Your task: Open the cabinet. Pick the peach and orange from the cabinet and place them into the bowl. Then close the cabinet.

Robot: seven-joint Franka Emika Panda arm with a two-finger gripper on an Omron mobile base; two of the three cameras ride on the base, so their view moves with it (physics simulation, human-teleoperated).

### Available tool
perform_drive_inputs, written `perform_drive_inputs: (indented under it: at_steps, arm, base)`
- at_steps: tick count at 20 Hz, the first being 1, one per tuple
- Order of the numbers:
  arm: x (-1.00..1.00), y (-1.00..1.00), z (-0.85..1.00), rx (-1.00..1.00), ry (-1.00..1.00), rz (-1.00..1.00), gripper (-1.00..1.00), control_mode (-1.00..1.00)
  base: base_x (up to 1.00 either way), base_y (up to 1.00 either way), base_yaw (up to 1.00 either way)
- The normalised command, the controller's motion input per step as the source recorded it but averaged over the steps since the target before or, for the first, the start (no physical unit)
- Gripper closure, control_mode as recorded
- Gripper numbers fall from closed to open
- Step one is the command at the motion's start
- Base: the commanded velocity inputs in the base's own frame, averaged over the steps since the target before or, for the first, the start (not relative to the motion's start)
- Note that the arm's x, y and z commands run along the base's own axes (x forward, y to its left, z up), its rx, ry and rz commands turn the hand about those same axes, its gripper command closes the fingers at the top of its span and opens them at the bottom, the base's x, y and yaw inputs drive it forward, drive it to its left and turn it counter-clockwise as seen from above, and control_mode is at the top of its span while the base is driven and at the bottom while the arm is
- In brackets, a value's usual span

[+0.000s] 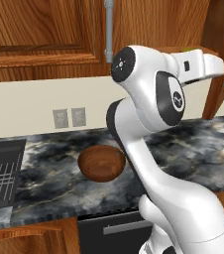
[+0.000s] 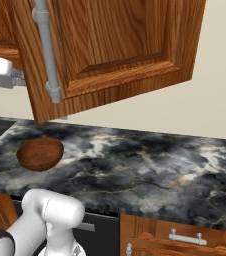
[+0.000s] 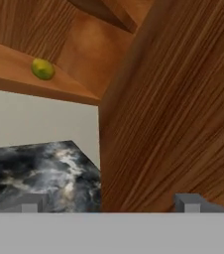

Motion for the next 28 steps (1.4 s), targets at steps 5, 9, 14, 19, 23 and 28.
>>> perform_drive_inputs:
  at_steps: [5, 9, 14, 19, 23, 28]
  arm:
    - [0.0, -0.41, 0.0, -0.06, 0.0, -0.05, -1.0, -1.0]
    - [-0.02, -0.46, 0.0, -0.06, 0.0, -0.06, -1.0, -1.0]
    - [-0.13, -0.47, 0.0, -0.05, 0.0, -0.07, -1.0, -1.0]
    - [-0.22, -0.5, 0.0, -0.03, 0.0, -0.09, -1.0, -1.0]
    - [-0.16, -0.45, 0.0, -0.04, 0.0, -0.11, -1.0, -1.0]
    - [-0.03, -0.42, 0.0, -0.03, 0.0, -0.09, -1.0, -1.0]
  base:
    - [0.0, 0.0, 0.0]
    - [0.0, 0.0, 0.0]
    - [0.0, 0.0, 0.0]
    - [0.0, 0.0, 0.0]
    - [0.0, 0.0, 0.0]
    - [0.0, 0.0, 0.0]
